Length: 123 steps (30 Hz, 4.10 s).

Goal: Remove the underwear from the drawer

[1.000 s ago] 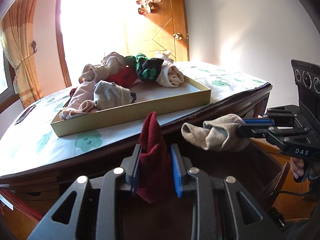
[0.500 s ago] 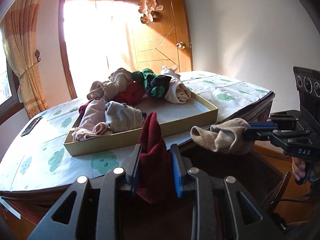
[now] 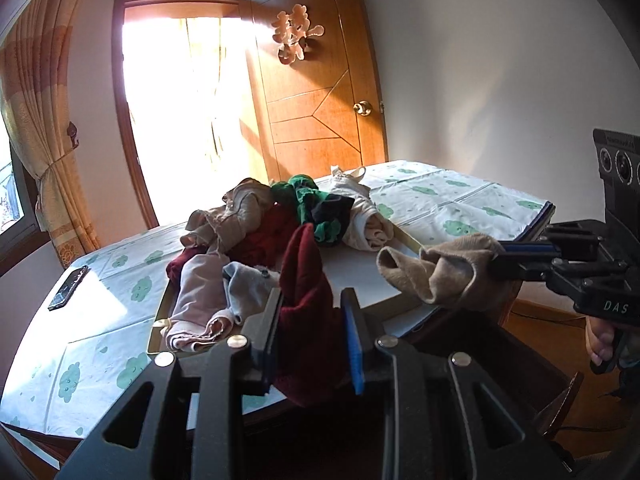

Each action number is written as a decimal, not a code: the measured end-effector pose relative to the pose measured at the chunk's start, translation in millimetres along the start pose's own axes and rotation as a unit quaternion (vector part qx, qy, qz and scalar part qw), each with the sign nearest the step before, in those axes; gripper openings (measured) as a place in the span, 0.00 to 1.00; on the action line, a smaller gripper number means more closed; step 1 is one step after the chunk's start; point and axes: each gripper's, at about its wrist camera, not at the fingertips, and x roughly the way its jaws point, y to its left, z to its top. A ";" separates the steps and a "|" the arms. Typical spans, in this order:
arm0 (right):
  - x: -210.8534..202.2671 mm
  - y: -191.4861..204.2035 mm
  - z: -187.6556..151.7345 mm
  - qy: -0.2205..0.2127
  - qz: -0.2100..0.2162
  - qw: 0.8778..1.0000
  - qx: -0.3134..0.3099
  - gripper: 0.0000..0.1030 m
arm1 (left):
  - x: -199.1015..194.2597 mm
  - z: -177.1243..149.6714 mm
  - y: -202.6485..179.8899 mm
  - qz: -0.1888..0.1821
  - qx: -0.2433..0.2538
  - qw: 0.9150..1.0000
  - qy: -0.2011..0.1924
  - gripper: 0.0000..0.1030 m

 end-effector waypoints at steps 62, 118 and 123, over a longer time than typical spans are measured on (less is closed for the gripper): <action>91.4 -67.1 20.0 0.061 -0.095 0.991 0.067 0.64 | 86.1 52.9 15.8 0.001 -0.027 0.998 0.049 0.85; 7.8 31.2 38.1 -0.065 -0.073 0.995 0.015 0.79 | -10.3 -2.0 33.0 0.059 -0.102 0.993 -0.007 0.99; 6.6 31.5 38.0 -0.067 -0.071 0.995 0.015 0.79 | -9.3 -2.1 32.5 0.061 -0.104 0.993 -0.003 1.00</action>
